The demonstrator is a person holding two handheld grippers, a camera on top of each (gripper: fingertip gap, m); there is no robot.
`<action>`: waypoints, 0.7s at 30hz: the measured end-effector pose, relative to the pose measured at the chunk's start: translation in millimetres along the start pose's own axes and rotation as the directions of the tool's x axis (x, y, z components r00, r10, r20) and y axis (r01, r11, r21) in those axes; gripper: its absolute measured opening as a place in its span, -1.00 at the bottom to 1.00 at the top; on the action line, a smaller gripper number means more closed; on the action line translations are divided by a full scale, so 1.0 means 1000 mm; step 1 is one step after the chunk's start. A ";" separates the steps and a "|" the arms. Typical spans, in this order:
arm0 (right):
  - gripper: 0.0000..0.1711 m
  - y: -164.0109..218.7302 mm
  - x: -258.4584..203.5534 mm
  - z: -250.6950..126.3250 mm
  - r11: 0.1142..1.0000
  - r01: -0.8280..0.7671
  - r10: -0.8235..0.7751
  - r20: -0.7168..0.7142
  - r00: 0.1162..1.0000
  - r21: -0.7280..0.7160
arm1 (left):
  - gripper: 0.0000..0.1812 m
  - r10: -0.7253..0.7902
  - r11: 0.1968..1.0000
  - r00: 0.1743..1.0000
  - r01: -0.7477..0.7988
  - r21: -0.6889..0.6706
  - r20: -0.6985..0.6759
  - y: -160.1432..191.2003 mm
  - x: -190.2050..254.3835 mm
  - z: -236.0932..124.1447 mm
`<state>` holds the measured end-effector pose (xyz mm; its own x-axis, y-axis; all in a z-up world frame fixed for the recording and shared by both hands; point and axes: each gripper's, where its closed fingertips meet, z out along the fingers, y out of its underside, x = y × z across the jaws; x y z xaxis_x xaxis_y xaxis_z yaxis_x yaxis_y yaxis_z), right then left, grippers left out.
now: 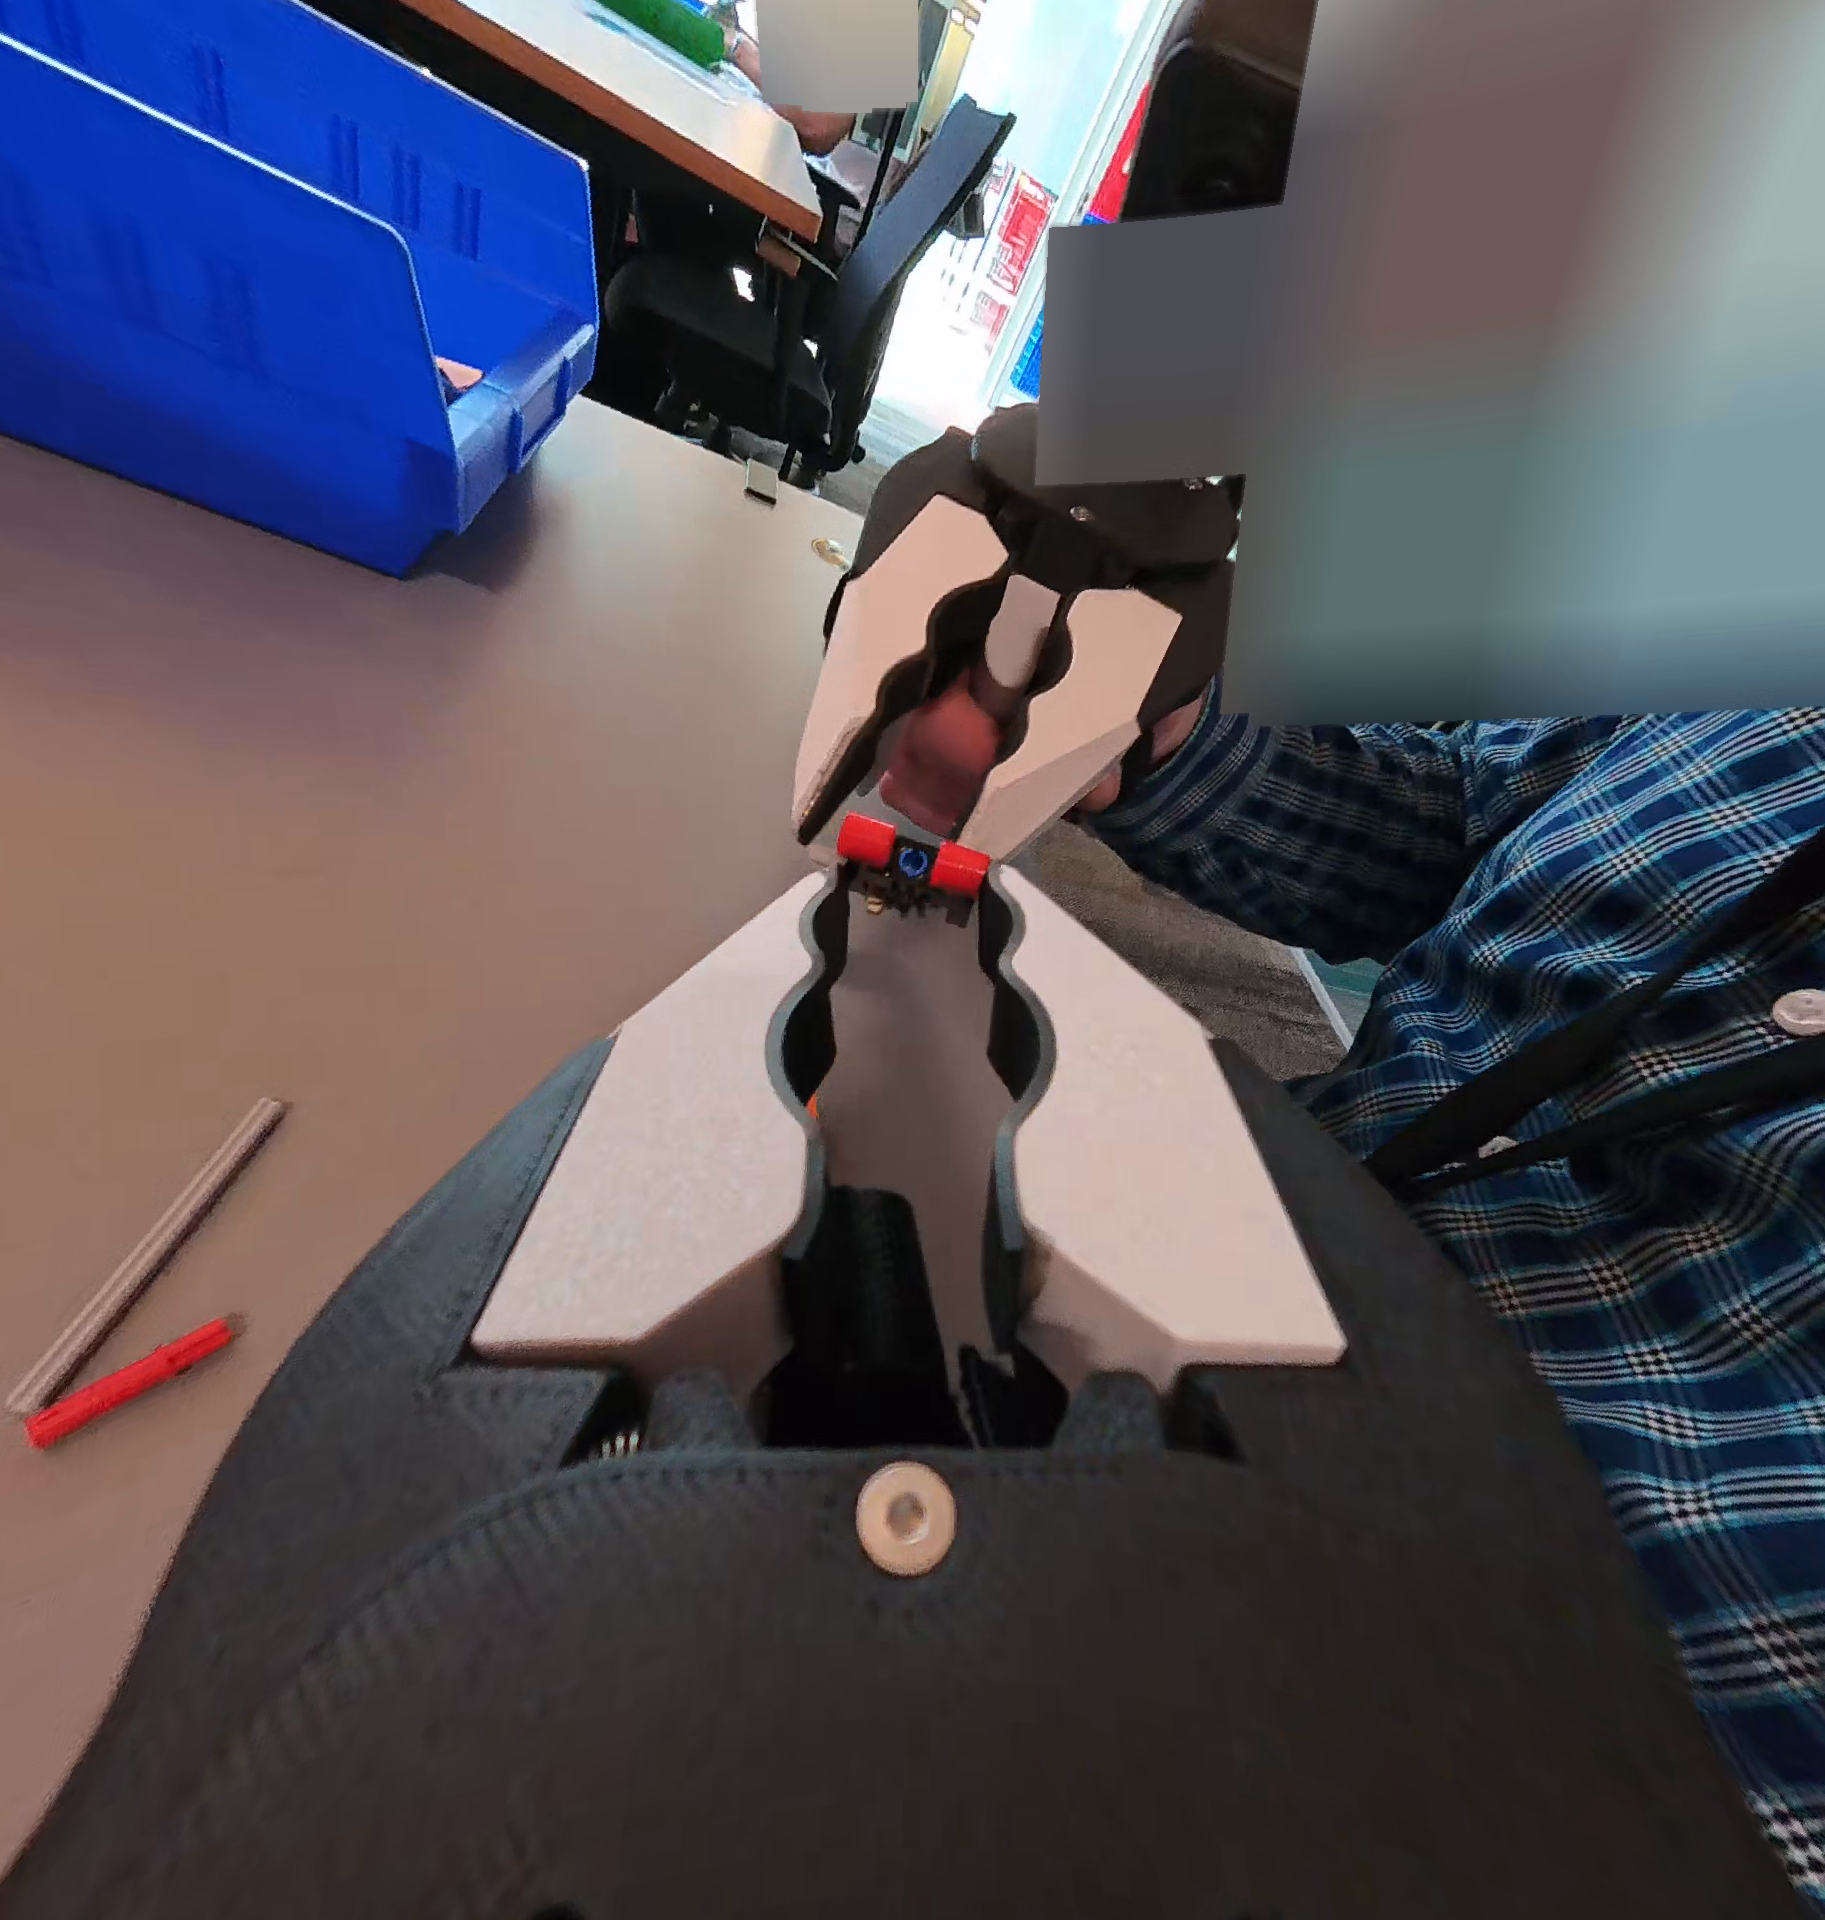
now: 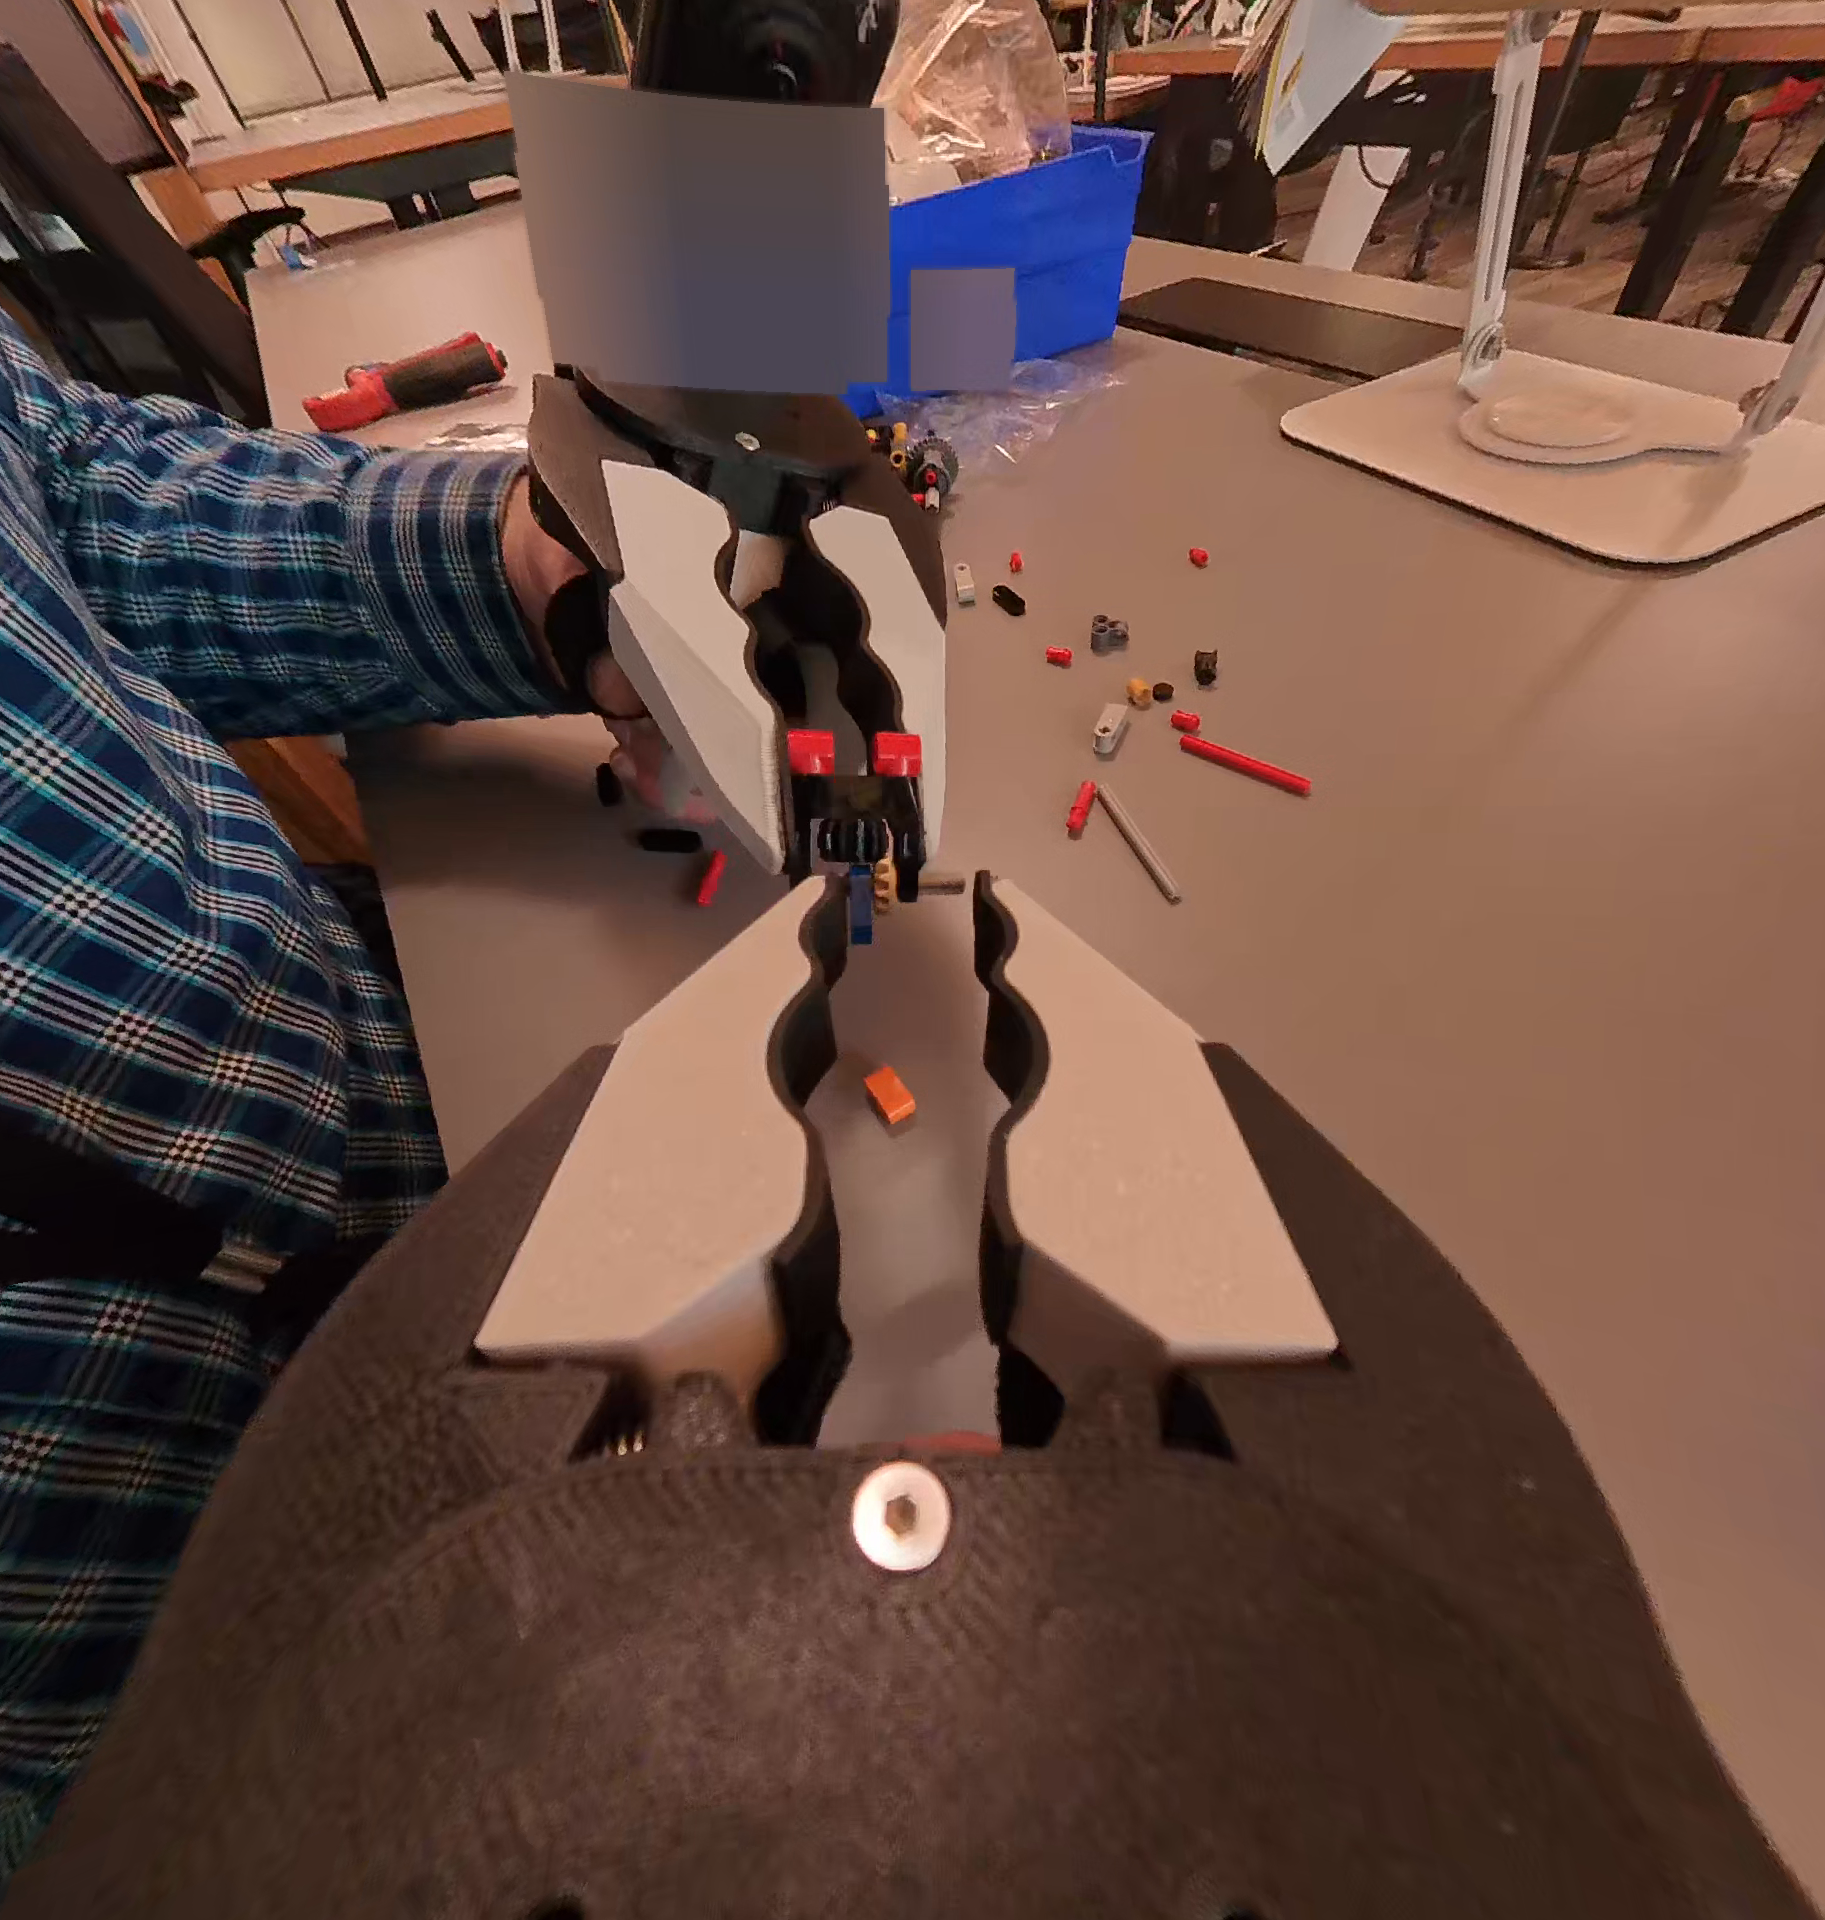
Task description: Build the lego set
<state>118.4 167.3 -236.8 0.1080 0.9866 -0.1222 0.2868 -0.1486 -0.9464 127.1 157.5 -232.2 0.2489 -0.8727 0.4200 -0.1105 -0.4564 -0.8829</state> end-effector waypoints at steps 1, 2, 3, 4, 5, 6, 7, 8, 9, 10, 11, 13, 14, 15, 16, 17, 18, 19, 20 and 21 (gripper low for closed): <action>-0.75 -0.001 0.000 0.000 1.000 -0.002 0.002 0.001 1.000 0.005 | -0.74 0.003 1.000 1.000 -0.003 0.007 -0.001 -0.001 0.001 0.000; -0.74 -0.001 0.000 -0.001 1.000 -0.002 0.002 0.001 1.000 0.006 | -0.74 0.007 1.000 1.000 -0.007 0.009 -0.001 -0.001 0.001 0.000; -0.72 -0.002 -0.001 -0.001 1.000 -0.003 0.003 0.006 1.000 0.009 | -0.73 0.012 1.000 1.000 -0.012 0.013 -0.006 -0.002 0.002 0.000; -0.72 -0.003 -0.002 -0.002 1.000 -0.005 0.005 0.015 1.000 0.018 | -0.73 0.016 1.000 1.000 -0.016 0.021 -0.012 -0.003 0.004 0.000; -0.73 -0.004 -0.002 -0.002 1.000 -0.007 0.007 0.019 1.000 0.023 | -0.74 0.017 1.000 1.000 -0.016 0.027 -0.015 -0.004 0.005 0.000; -0.70 -0.004 -0.002 -0.002 1.000 -0.005 0.005 0.017 1.000 0.022 | -0.74 0.021 0.999 1.000 -0.020 0.026 -0.016 -0.004 0.005 0.000; -0.69 -0.004 -0.003 -0.002 1.000 0.003 -0.003 0.022 1.000 0.018 | -0.74 0.031 0.999 0.999 -0.031 0.024 -0.020 -0.004 0.006 0.000; -0.70 -0.003 -0.005 -0.002 1.000 0.013 -0.013 0.030 0.999 0.013 | -0.74 0.037 0.999 0.999 -0.037 0.022 -0.026 -0.003 0.008 0.001; -0.68 -0.003 -0.005 -0.002 1.000 0.017 -0.018 0.033 0.999 0.008 | -0.74 0.041 0.999 0.999 -0.040 0.023 -0.029 -0.003 0.010 0.002; -0.67 -0.003 -0.005 -0.001 1.000 0.020 -0.020 0.033 0.999 0.004 | -0.74 0.043 0.999 0.999 -0.043 0.025 -0.027 -0.004 0.010 0.002; -0.69 -0.003 -0.007 -0.001 1.000 0.024 -0.024 0.040 0.999 0.002 | -0.74 0.043 0.999 0.999 -0.042 0.029 -0.030 -0.004 0.010 0.002; -0.76 -0.002 -0.008 0.001 0.998 0.056 -0.055 0.026 0.998 -0.010 | -0.74 0.052 0.998 0.998 -0.051 0.031 -0.020 -0.004 0.009 0.003; -0.76 -0.002 -0.007 0.001 0.998 0.055 -0.055 0.017 0.998 -0.012 | -0.74 0.050 0.998 0.999 -0.049 0.036 -0.016 -0.005 0.009 0.003; -0.76 -0.004 -0.007 0.000 0.999 0.049 -0.049 0.014 0.999 0.001 | -0.74 0.041 0.998 0.999 -0.040 0.051 -0.019 -0.007 0.009 0.003; -0.77 -0.006 -0.005 0.000 0.999 0.043 -0.043 0.005 0.999 0.015 | -0.75 0.033 0.997 0.999 -0.031 0.069 -0.016 -0.009 0.008 0.003; -0.77 -0.006 -0.005 -0.001 0.999 0.043 -0.043 -0.005 0.999 0.015 | -0.74 0.032 0.997 0.999 -0.031 0.071 -0.011 -0.009 0.008 0.003; -0.77 -0.005 -0.004 -0.001 0.999 0.046 -0.046 -0.011 0.999 0.009 | -0.74 0.035 0.997 0.999 -0.034 0.070 -0.007 -0.009 0.007 0.003; -0.77 -0.005 -0.004 -0.001 0.999 0.045 -0.045 -0.016 0.999 0.004 | -0.74 0.031 0.997 0.999 -0.031 0.071 -0.004 -0.009 0.007 0.003; -0.77 -0.005 -0.003 -0.001 0.999 0.042 -0.042 -0.018 0.999 0.000 | -0.74 0.026 0.997 1.000 -0.025 0.074 -0.004 -0.009 0.006 0.004; -0.77 -0.004 -0.003 -0.001 0.999 0.048 -0.048 -0.025 0.999 -0.007 | -0.75 0.022 0.997 1.000 -0.022 0.073 -0.002 -0.008 0.006 0.004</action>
<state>117.7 165.3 -232.1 0.1176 0.9906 -0.0695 0.2985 -0.1020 -0.9489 132.9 156.7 -223.0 0.2444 -0.8830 0.4007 -0.0450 -0.4231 -0.9050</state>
